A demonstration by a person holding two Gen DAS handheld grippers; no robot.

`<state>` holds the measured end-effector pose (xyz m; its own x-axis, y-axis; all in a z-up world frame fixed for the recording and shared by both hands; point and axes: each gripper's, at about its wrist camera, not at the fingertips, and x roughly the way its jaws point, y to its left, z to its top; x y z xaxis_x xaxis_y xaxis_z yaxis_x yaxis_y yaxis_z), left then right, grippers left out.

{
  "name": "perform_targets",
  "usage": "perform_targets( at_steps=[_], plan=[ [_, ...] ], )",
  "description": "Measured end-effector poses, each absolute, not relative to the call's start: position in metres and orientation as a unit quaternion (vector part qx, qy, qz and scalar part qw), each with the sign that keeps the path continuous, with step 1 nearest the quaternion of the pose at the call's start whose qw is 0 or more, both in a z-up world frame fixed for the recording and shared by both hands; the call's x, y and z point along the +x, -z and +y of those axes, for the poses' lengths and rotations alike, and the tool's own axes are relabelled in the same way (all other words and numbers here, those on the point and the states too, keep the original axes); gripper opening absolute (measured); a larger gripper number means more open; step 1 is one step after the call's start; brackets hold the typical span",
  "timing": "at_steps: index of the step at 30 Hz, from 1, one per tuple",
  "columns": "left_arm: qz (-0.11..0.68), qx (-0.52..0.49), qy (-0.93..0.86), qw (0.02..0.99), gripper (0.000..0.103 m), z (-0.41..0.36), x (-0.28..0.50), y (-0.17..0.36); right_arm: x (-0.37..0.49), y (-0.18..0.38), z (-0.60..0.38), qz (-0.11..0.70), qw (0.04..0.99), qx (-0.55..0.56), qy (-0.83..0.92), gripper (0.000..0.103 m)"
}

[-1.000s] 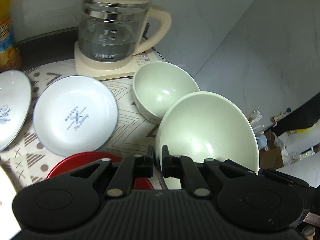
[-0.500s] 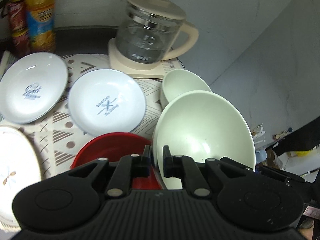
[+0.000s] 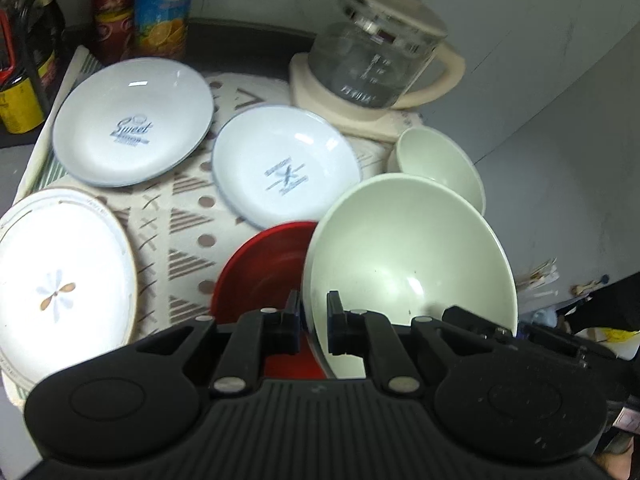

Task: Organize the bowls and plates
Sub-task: 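Carry the large green bowl with the right gripper into the red bowl and release, then move the right gripper to the small pale green bowl and grasp its rim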

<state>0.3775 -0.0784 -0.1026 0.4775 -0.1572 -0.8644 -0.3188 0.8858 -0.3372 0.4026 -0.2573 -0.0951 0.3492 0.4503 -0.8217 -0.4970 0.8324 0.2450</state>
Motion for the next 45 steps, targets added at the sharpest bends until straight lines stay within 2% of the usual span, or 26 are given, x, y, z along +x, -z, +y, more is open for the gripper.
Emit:
perform_targets(
  at_steps=[6, 18, 21, 22, 23, 27, 29, 31, 34, 38, 45],
  plan=[
    [0.533, -0.238, -0.061, 0.81, 0.008, -0.07, 0.375, 0.123, 0.405, 0.108, -0.243, 0.496, 0.815, -0.05, -0.296, 0.024],
    [0.565, -0.236, -0.074, 0.787, 0.009, -0.062, 0.383, 0.15, 0.41, 0.125, -0.223, 0.481, 0.826, -0.098, -0.275, 0.015],
    [0.562, -0.234, -0.084, 0.789, 0.009, -0.058, 0.382, 0.146, 0.413, 0.125, -0.22, 0.475, 0.831, -0.111, -0.268, 0.014],
    [0.562, -0.234, -0.087, 0.789, 0.009, -0.056, 0.383, 0.144, 0.414, 0.125, -0.22, 0.471, 0.833, -0.111, -0.268, 0.008],
    [0.56, -0.234, -0.09, 0.79, 0.009, -0.054, 0.383, 0.141, 0.414, 0.124, -0.218, 0.47, 0.833, -0.113, -0.269, 0.008],
    [0.547, -0.222, -0.092, 0.802, 0.009, -0.05, 0.382, 0.129, 0.417, 0.125, -0.211, 0.466, 0.832, -0.119, -0.275, 0.008],
    [0.546, -0.224, -0.095, 0.801, 0.009, -0.048, 0.383, 0.127, 0.419, 0.123, -0.211, 0.469, 0.831, -0.112, -0.276, 0.017],
    [0.543, -0.227, -0.097, 0.803, 0.009, -0.046, 0.384, 0.124, 0.421, 0.118, -0.215, 0.466, 0.833, -0.097, -0.281, 0.032],
    [0.539, -0.223, -0.099, 0.806, 0.02, -0.045, 0.386, 0.119, 0.422, 0.107, -0.224, 0.455, 0.839, -0.078, -0.286, 0.048],
    [0.524, -0.222, -0.096, 0.817, 0.047, -0.047, 0.39, 0.109, 0.428, 0.098, -0.239, 0.45, 0.849, -0.049, -0.274, 0.052],
    [0.513, -0.21, -0.073, 0.829, 0.061, -0.06, 0.411, 0.1, 0.438, 0.092, -0.27, 0.436, 0.865, -0.005, -0.249, 0.068]
  ],
)
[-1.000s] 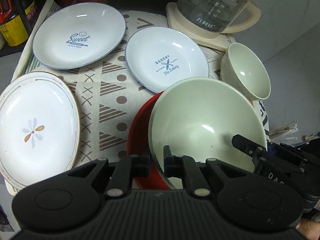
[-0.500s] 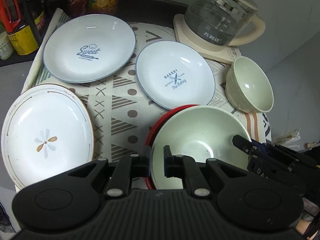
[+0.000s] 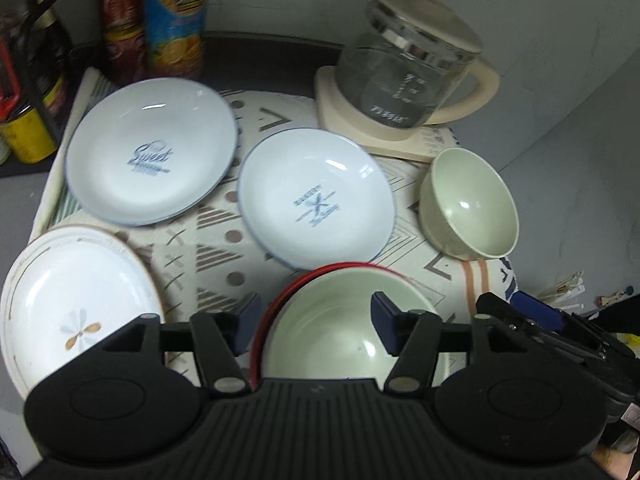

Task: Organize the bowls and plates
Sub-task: 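Move the right gripper to the small pale green bowl and grasp its rim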

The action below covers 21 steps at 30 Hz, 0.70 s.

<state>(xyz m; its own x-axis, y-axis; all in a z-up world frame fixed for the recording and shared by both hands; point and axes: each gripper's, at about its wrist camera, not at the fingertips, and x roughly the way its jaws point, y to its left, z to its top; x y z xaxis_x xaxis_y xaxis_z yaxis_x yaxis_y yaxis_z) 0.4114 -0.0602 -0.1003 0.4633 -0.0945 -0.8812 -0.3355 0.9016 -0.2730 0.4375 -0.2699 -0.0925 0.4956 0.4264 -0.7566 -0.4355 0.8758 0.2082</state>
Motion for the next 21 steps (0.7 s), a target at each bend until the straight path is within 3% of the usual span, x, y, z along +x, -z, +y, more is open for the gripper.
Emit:
perform_targets(
  at_steps=[4, 21],
  plan=[
    [0.509, -0.198, -0.054, 0.836, 0.069, -0.071, 0.424, 0.099, 0.442, 0.092, -0.286, 0.433, 0.873, 0.013, -0.226, 0.074],
    [0.496, -0.178, 0.018, 0.85, 0.07, -0.124, 0.507, 0.105, 0.477, 0.11, -0.341, 0.423, 0.896, 0.09, -0.105, 0.071]
  ],
)
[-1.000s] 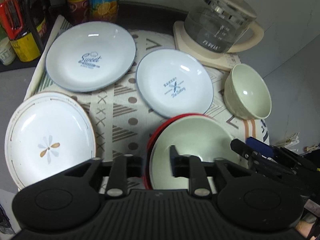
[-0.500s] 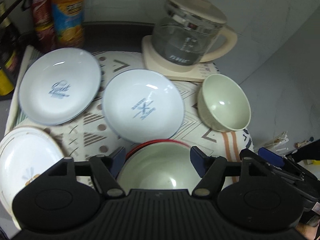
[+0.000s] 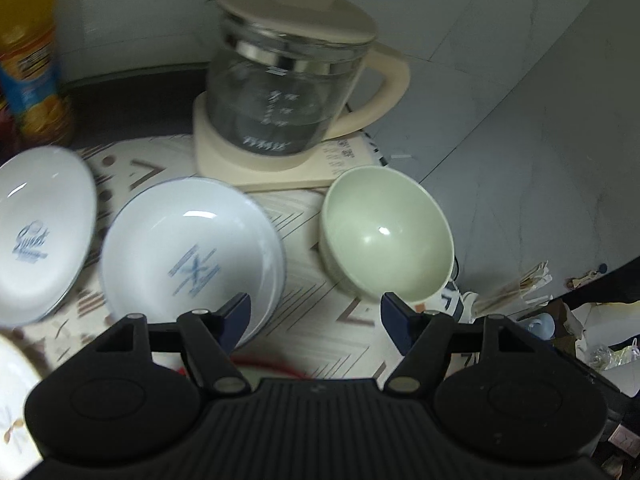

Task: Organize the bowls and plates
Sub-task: 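Move the right gripper to the small pale green bowl and grasp its rim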

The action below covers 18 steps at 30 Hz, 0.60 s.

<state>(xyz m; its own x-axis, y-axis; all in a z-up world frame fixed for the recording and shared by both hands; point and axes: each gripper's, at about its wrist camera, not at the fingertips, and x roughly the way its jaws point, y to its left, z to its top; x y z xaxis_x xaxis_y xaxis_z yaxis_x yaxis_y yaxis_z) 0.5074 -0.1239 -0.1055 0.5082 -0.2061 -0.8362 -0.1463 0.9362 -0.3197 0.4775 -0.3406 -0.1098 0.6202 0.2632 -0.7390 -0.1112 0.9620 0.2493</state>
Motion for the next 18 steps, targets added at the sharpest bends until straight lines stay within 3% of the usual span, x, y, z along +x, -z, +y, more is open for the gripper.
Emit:
perform_targets(
  at_steps=[10, 18],
  plan=[
    [0.492, -0.181, 0.034, 0.851, 0.066, -0.14, 0.558, 0.138, 0.51, 0.133, -0.345, 0.433, 0.886, 0.128, -0.104, 0.058],
    [0.506, -0.192, 0.019, 0.841, 0.057, -0.138, 0.584, 0.166, 0.533, 0.157, -0.343, 0.454, 0.874, 0.143, -0.094, 0.052]
  ],
)
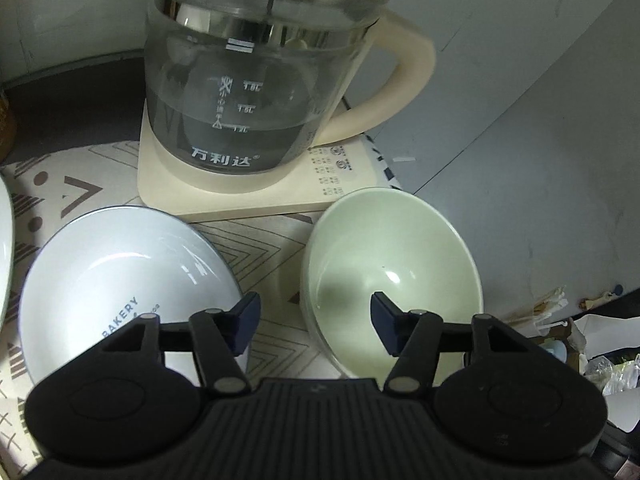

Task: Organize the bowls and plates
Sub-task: 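Move the right gripper to the small pale green bowl and grasp its rim, then carry the small green bowl with the right gripper onto the bowl stack and release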

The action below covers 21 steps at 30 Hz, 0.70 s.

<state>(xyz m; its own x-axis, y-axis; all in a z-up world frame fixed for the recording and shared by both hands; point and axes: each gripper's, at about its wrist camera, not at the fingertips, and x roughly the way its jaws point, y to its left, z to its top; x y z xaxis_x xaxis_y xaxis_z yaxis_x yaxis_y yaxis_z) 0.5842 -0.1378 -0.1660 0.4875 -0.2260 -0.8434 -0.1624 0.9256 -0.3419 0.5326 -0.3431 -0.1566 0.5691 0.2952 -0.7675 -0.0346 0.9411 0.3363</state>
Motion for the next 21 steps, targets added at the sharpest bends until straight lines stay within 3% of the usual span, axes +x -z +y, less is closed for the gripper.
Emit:
perform_targets(
  at_steps=[5, 10, 14, 21],
  plan=[
    [0.514, -0.199, 0.02, 0.834, 0.039, -0.141, 0.599, 0.181, 0.547, 0.176, -0.339, 0.476, 0.862, 0.151, -0.083, 0.043],
    [0.523, -0.202, 0.015, 0.828, 0.018, -0.146, 0.606, 0.188, 0.548, 0.181, -0.329, 0.476, 0.864, 0.129, -0.103, 0.024],
    [0.518, -0.19, 0.013, 0.834, 0.009, -0.148, 0.601, 0.185, 0.546, 0.175, -0.33, 0.47, 0.867, 0.128, -0.107, 0.023],
    [0.509, -0.189, 0.011, 0.84, 0.009, -0.146, 0.584, 0.161, 0.53, 0.145, -0.325, 0.441, 0.883, 0.108, -0.12, 0.023]
  ],
)
